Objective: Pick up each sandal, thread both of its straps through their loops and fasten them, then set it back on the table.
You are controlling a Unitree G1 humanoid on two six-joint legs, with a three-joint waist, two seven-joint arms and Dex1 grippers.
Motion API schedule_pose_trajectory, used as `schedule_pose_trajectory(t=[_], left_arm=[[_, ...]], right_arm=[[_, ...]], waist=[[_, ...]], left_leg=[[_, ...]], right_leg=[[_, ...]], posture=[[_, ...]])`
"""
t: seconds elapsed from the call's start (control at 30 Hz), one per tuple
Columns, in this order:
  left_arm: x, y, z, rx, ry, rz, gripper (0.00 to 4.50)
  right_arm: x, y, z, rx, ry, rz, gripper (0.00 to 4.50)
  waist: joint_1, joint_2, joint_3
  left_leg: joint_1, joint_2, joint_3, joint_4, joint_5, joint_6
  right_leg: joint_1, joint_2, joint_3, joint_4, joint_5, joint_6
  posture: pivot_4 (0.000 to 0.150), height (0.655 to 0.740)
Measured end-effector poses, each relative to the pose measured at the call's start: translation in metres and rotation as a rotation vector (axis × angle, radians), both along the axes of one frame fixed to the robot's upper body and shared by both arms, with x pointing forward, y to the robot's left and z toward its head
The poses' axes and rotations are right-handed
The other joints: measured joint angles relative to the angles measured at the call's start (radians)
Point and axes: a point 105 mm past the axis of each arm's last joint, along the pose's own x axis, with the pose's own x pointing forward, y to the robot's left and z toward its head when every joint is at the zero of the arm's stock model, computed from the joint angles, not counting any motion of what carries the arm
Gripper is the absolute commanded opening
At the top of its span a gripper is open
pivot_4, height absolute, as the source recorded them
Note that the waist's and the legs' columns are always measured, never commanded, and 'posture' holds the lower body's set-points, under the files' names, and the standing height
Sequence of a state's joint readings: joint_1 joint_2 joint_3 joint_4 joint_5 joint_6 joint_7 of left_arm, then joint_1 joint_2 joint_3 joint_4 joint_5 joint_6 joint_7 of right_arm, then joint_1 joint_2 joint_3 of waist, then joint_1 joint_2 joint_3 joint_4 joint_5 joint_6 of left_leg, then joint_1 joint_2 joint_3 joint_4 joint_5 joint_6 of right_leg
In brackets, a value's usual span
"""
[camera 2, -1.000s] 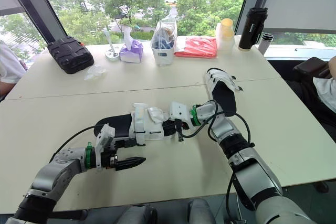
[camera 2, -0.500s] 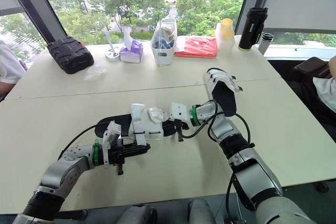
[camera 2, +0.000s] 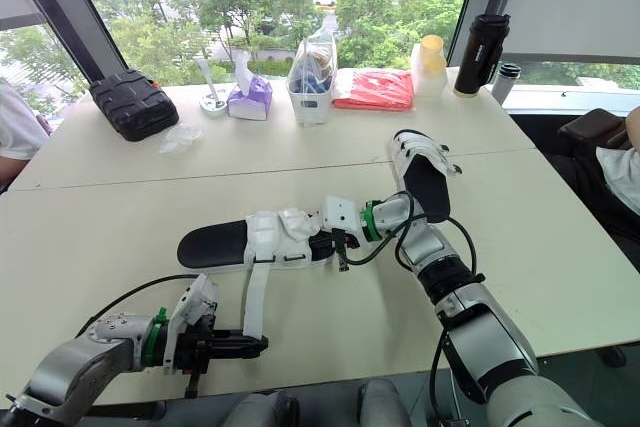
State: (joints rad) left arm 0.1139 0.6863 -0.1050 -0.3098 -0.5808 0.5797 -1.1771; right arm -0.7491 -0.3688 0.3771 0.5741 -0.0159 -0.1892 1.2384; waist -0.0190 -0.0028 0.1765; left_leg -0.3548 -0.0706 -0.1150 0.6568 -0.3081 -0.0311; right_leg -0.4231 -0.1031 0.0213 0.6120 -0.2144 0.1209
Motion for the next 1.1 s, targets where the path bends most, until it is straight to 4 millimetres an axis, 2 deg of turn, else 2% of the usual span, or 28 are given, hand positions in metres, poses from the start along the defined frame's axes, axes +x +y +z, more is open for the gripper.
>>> schedule_pose_trajectory(t=[0.23, 0.33, 0.47, 0.57, 0.67, 0.73, 0.97, 1.1], left_arm=[[0.002, -0.002, 0.018, -0.04, -0.038, -0.004, 0.06], [0.012, -0.003, 0.039, -0.078, -0.08, 0.013, 0.06], [0.035, -0.002, 0.079, -0.156, -0.159, 0.059, 0.06], [0.048, -0.001, 0.094, -0.203, -0.163, 0.101, 0.06], [0.068, -0.001, 0.101, -0.24, -0.156, 0.158, 0.06], [0.075, 0.0, 0.103, -0.253, -0.151, 0.177, 0.06], [0.103, -0.002, 0.083, -0.237, -0.083, 0.228, 0.06], [0.113, -0.008, 0.082, -0.245, -0.078, 0.22, 0.06]], right_arm=[[-0.001, 0.0, 0.0, -0.001, 0.001, 0.005, 0.0], [0.0, 0.0, 0.0, -0.001, 0.0, 0.004, 0.0], [0.0, 0.001, 0.0, -0.001, -0.001, 0.006, 0.0], [-0.001, 0.001, 0.001, -0.001, -0.003, 0.009, 0.0], [0.0, 0.001, 0.0, -0.001, -0.003, 0.007, 0.0], [0.0, 0.002, 0.001, 0.0, -0.004, 0.009, 0.0], [0.0, 0.001, 0.0, -0.003, -0.007, 0.006, 0.0], [0.0, 0.001, 0.0, -0.001, -0.008, 0.004, 0.0]], waist=[[0.002, 0.0, 0.0], [0.002, 0.0, 0.0], [0.001, -0.001, 0.0], [0.0, -0.001, 0.0], [0.001, -0.001, 0.0], [0.0, -0.001, 0.0], [0.002, -0.002, -0.001], [0.002, -0.002, -0.001]], left_leg=[[0.001, 0.0, 0.0, -0.004, 0.0, 0.0], [0.001, 0.0, 0.0, -0.004, 0.0, 0.0], [0.001, -0.001, 0.0, -0.004, 0.0, -0.001], [0.001, -0.001, 0.0, -0.004, 0.001, -0.001], [0.001, -0.002, 0.0, -0.004, 0.001, -0.002], [0.001, -0.002, 0.0, -0.005, 0.002, -0.003], [0.001, -0.002, 0.0, -0.005, 0.002, -0.004], [0.001, -0.002, -0.001, -0.005, 0.002, -0.004]], right_leg=[[-0.001, 0.0, 0.0, -0.001, 0.0, 0.0], [-0.001, 0.0, 0.0, -0.001, 0.0, 0.0], [-0.001, 0.0, -0.001, -0.001, 0.001, 0.002], [-0.001, 0.0, -0.001, -0.001, 0.001, 0.002], [-0.001, 0.001, -0.001, -0.001, 0.001, 0.002], [-0.001, 0.001, -0.001, -0.001, 0.001, 0.002], [-0.001, 0.001, -0.001, -0.001, 0.001, 0.002], [-0.001, 0.001, -0.001, -0.001, 0.001, 0.002]], posture=[[0.15, 0.74], [0.15, 0.74], [0.15, 0.74], [0.15, 0.74], [0.15, 0.74], [0.15, 0.74], [0.15, 0.74], [0.15, 0.74]])
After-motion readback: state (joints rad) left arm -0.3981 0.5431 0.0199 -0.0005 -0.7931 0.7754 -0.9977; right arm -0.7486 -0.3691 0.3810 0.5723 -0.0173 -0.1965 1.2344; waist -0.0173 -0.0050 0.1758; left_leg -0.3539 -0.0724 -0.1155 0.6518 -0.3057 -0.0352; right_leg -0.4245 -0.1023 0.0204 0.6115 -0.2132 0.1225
